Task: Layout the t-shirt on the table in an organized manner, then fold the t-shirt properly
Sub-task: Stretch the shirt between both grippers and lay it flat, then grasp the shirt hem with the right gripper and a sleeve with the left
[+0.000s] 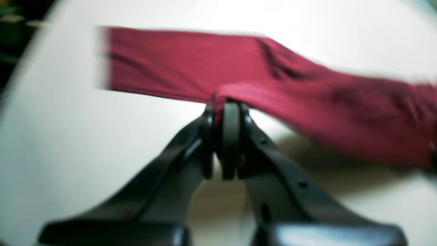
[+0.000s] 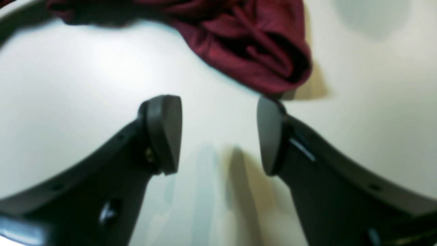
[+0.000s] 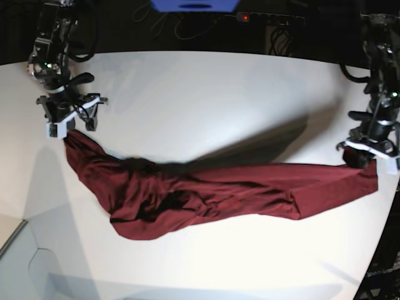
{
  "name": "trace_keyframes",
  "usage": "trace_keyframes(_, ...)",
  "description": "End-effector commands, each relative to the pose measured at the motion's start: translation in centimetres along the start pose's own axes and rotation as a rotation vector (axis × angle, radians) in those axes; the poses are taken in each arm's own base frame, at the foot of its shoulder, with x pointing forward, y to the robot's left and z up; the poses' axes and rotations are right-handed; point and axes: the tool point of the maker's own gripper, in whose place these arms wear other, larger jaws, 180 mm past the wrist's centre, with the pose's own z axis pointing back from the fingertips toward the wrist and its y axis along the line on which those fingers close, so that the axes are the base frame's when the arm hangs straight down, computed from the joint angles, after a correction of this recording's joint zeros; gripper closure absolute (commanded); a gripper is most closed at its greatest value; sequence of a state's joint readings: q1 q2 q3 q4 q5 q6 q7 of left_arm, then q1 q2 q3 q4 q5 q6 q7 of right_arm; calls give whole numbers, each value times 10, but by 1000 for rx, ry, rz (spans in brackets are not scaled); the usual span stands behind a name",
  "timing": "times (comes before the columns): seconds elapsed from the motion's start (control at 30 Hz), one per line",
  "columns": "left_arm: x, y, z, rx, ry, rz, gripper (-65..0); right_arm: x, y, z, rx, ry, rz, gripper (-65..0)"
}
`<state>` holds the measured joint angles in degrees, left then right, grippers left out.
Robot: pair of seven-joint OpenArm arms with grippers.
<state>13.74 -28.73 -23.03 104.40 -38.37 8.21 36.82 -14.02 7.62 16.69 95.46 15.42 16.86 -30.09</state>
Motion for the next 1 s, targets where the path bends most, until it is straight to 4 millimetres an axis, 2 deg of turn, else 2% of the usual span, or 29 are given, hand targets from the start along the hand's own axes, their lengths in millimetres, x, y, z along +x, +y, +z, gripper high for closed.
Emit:
trace_keyframes(0.0,29,17,8,40,-83,6,-1,19,2,1,10,-62,6,-348)
trace_keyframes(0.1,57,64,28,140,-166,10,-1,22,2,0,12,-68,7,-348)
trace_keyframes(0.17,71,88,40,177,-204,8,-1,21,7,-1,23,-66,11,-348)
trace_keyframes(0.27,75,124,56,239,-189,26,-1,21,12,-3,36,-64,16,-348)
trace_keyframes(0.37,63,142,62,259,-119,36,-1,23,19,-5,49,-70,5,-348)
trace_keyframes(0.5,36,139,59,228,-24,34,-1,21,30,-6,63,-75,-26,-348)
trace_keyframes(0.67,-9,130,60,207,76,97,-1,12,65,-4,143,-49,-6,-352)
trace_keyframes(0.8,-27,124,59,197,107,130,-4,7,103,6,236,-45,34,-352)
trace_keyframes(0.97,-30,116,56,179,118,121,-6,-3,138,14,323,-24,61,-352)
